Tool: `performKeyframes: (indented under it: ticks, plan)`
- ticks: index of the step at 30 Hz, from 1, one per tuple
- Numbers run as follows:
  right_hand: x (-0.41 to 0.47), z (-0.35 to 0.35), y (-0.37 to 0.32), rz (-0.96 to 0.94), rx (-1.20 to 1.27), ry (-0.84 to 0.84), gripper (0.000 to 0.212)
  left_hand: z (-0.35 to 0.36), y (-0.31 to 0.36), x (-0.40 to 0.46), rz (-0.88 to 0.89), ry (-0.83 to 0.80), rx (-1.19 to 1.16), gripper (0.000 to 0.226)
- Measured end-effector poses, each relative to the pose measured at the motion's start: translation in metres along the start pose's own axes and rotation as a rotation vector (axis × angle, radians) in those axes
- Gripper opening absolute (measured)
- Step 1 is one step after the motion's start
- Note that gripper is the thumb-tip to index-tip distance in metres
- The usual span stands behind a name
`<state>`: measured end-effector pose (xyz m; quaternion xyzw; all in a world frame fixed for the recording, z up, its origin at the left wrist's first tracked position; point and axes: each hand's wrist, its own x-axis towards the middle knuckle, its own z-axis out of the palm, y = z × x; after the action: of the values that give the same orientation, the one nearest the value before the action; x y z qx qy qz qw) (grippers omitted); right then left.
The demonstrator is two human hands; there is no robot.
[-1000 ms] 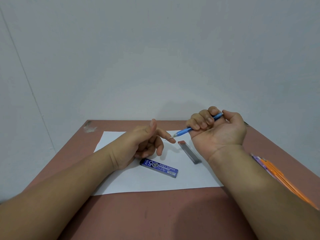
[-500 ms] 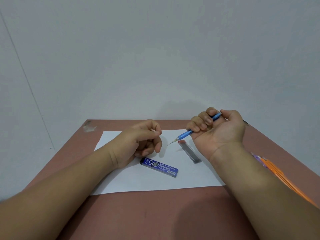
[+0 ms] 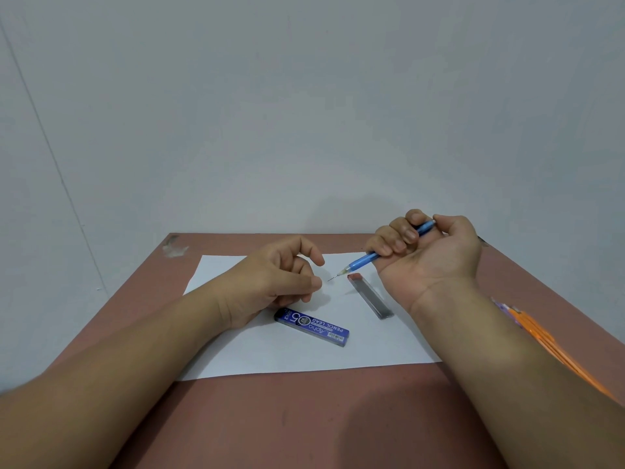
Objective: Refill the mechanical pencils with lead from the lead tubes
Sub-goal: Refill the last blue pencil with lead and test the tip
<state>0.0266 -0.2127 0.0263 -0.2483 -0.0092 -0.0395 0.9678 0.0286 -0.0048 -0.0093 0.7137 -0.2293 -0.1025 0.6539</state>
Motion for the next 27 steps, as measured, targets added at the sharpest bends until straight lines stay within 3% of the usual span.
performKeyframes:
  ticks: [8, 13, 27]
  plan:
    - [-0.0026, 0.0025, 0.0013, 0.007, 0.039, -0.006, 0.017, 0.0002, -0.001, 0.0004, 0.011, -0.002, 0.037, 0.026]
    - [-0.0025, 0.0027, 0.0016, 0.028, 0.076, -0.002, 0.035, 0.0001, -0.0012, 0.0002, 0.013, -0.003, 0.044, 0.027]
    - [-0.005, 0.0034, 0.0064, 0.046, 0.137, -0.013, 0.035, 0.0018, 0.0002, 0.0, -0.001, 0.018, 0.051, 0.028]
